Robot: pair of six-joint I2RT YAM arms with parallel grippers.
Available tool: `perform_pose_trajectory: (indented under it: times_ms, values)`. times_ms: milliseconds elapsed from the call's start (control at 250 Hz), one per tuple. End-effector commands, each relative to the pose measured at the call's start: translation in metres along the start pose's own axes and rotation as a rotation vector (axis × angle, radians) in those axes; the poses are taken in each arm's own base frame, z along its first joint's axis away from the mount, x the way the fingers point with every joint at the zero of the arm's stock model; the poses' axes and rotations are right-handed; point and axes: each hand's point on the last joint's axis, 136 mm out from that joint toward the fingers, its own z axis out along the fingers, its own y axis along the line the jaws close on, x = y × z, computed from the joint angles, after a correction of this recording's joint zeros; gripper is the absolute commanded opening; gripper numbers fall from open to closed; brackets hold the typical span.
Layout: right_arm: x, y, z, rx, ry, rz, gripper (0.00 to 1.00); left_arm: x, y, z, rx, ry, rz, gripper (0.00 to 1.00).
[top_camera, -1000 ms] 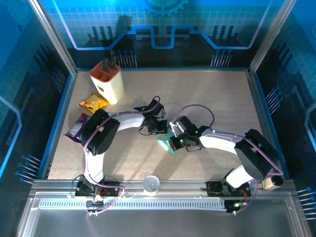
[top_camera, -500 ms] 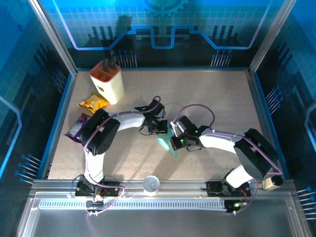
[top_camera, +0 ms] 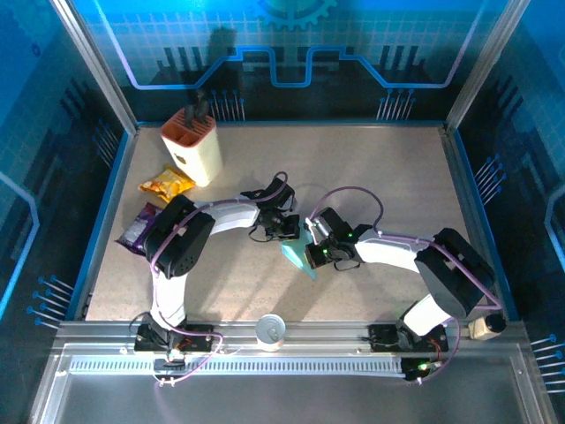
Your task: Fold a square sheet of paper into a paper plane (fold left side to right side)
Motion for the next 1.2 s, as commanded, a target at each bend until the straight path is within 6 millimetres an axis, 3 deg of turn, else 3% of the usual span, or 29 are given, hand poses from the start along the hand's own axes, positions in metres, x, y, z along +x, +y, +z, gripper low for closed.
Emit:
perform_pose_trajectory:
  times_ms: [0,759,1111,1195]
  values:
    - [-0.01,-0.004,0.0,0.01,-0.013,0.027,0.06,0.02,0.028,0.016,-0.11,0.068,-0.001,0.0]
    - [-0.011,-0.005,0.004,0.02,0.004,0.014,0.07,0.021,0.028,0.016,-0.111,0.068,-0.003,0.0]
    - [0.012,-0.012,0.012,0.024,0.064,0.042,0.08,0.019,0.026,0.014,-0.102,0.057,-0.002,0.0]
    - [0.018,-0.015,0.014,0.032,0.078,0.048,0.09,0.015,0.021,0.012,-0.085,0.045,-0.002,0.05]
